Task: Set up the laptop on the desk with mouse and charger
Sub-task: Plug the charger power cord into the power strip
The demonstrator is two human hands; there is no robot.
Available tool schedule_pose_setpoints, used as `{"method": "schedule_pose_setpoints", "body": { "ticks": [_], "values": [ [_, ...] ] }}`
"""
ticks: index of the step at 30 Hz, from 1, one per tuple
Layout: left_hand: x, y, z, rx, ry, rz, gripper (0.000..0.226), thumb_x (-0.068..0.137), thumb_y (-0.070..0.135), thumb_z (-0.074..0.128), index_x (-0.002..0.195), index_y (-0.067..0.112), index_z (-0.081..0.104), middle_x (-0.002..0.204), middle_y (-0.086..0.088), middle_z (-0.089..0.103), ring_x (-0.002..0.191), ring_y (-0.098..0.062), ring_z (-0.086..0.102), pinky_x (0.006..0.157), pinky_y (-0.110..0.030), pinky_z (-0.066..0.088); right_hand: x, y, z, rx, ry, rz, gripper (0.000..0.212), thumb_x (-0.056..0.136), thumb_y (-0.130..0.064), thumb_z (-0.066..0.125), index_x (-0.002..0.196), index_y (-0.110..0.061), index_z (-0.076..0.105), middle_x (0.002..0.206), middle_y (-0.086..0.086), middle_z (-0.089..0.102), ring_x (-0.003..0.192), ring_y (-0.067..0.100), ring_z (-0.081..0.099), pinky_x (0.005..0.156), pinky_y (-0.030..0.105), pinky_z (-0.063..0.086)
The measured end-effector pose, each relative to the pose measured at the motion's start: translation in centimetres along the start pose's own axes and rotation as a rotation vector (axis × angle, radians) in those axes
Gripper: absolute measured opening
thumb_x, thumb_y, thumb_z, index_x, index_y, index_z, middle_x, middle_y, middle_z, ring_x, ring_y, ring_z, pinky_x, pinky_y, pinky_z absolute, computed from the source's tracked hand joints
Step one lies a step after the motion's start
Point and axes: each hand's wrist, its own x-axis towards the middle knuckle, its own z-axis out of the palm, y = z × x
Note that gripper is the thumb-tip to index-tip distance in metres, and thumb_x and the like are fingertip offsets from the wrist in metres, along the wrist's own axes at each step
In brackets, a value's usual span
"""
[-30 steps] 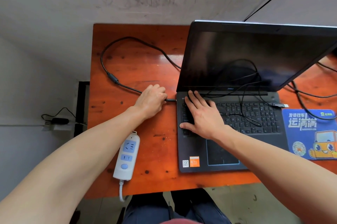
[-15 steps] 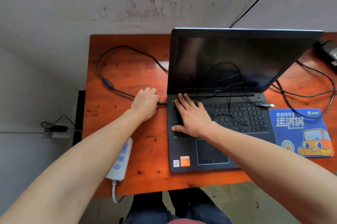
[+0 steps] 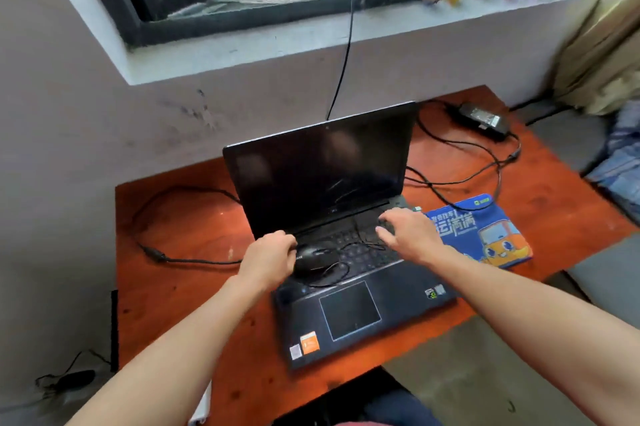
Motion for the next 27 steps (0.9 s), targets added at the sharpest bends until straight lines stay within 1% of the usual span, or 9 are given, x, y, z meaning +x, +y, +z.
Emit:
{"method": "schedule_pose_setpoints", "body": {
  "ticks": [2,4,7,12,13,17,21,24,27],
  "values": [
    [0.7,2.7,-0.1,-0.044,0.01,0.039,0.025,0.09,0.026,0.052,0.107,0.021,0.068,0.106,0.0,0.065,0.102,-0.024,0.061,0.083,-0.036,0.05,-0.7,3.6,-0.9,0.025,0.022,0.124,0.03,0.091,-0.038,0.054,0.112,-0.019,0.065,0.116,0.004,0.066,0.11,0.029,0.059,0.089,0.038,0.045],
    [1.3,5.2,0.1,-0.053,-0.008,0.084,0.025,0.09,0.029,0.051,0.108,0.021,0.067,0.106,0.001,0.065,0.102,-0.023,0.06,0.085,-0.036,0.05,-1.0,6.9,-1.3,0.065,0.057,0.221,0.027,0.09,-0.035,0.055,0.108,-0.018,0.066,0.112,0.006,0.066,0.107,0.03,0.06,0.082,0.037,0.045],
    [3.5,9.4,0.2,-0.044,-0.047,0.148,0.024,0.092,0.033,0.05,0.107,0.023,0.066,0.106,0.003,0.064,0.103,-0.021,0.058,0.086,-0.035,0.049,-0.6,12.2,-2.3,0.1,0.08,0.339,0.028,0.09,-0.036,0.056,0.111,-0.02,0.065,0.115,0.006,0.067,0.106,0.031,0.061,0.08,0.037,0.047],
    [9.4,16.9,1.7,-0.022,-0.111,0.172,0.025,0.092,0.032,0.049,0.109,0.02,0.064,0.105,-0.001,0.061,0.102,-0.024,0.058,0.084,-0.036,0.048,2.9,21.7,-3.0,0.112,0.085,0.415,0.027,0.089,-0.039,0.057,0.109,-0.024,0.065,0.109,0.006,0.07,0.099,0.031,0.063,0.075,0.036,0.047],
    [11.7,19.4,2.5,-0.018,-0.12,0.155,0.026,0.092,0.031,0.05,0.11,0.019,0.064,0.105,-0.003,0.061,0.102,-0.025,0.058,0.084,-0.036,0.048,4.4,24.6,-3.4,0.124,0.076,0.418,0.027,0.088,-0.039,0.057,0.109,-0.024,0.066,0.109,0.006,0.071,0.099,0.031,0.063,0.075,0.035,0.047],
    [16.8,24.6,5.1,-0.028,-0.18,0.057,0.025,0.091,0.028,0.049,0.107,0.014,0.062,0.106,-0.006,0.056,0.104,-0.027,0.056,0.085,-0.038,0.046,8.6,30.7,-4.6,0.148,0.071,0.389,0.027,0.085,-0.034,0.061,0.108,-0.022,0.068,0.109,0.01,0.071,0.101,0.033,0.064,0.078,0.035,0.048],
    [21.1,29.7,8.1,0.019,-0.299,0.011,0.031,0.091,0.026,0.049,0.119,0.015,0.057,0.116,-0.008,0.051,0.113,-0.029,0.049,0.09,-0.04,0.044,12.6,36.2,-7.2,0.13,0.054,0.336,0.026,0.085,-0.033,0.06,0.106,-0.022,0.068,0.109,0.01,0.07,0.102,0.032,0.064,0.08,0.035,0.048],
    [22.8,32.4,10.0,0.047,-0.327,-0.009,0.036,0.089,0.023,0.05,0.125,0.017,0.051,0.118,-0.008,0.047,0.113,-0.031,0.045,0.09,-0.043,0.043,15.4,38.6,-8.5,0.044,-0.01,0.186,0.03,0.086,-0.032,0.058,0.114,-0.024,0.065,0.118,0.003,0.067,0.109,0.028,0.061,0.085,0.036,0.048],
    [23.9,33.3,11.2,0.022,-0.251,-0.084,0.044,0.089,0.02,0.048,0.133,0.018,0.044,0.124,-0.007,0.045,0.112,-0.03,0.045,0.09,-0.043,0.044,17.1,37.9,-7.8,-0.029,-0.148,-0.08,0.037,0.085,-0.035,0.058,0.122,-0.029,0.061,0.124,-0.003,0.063,0.116,0.023,0.057,0.091,0.035,0.047]
  ]
}}
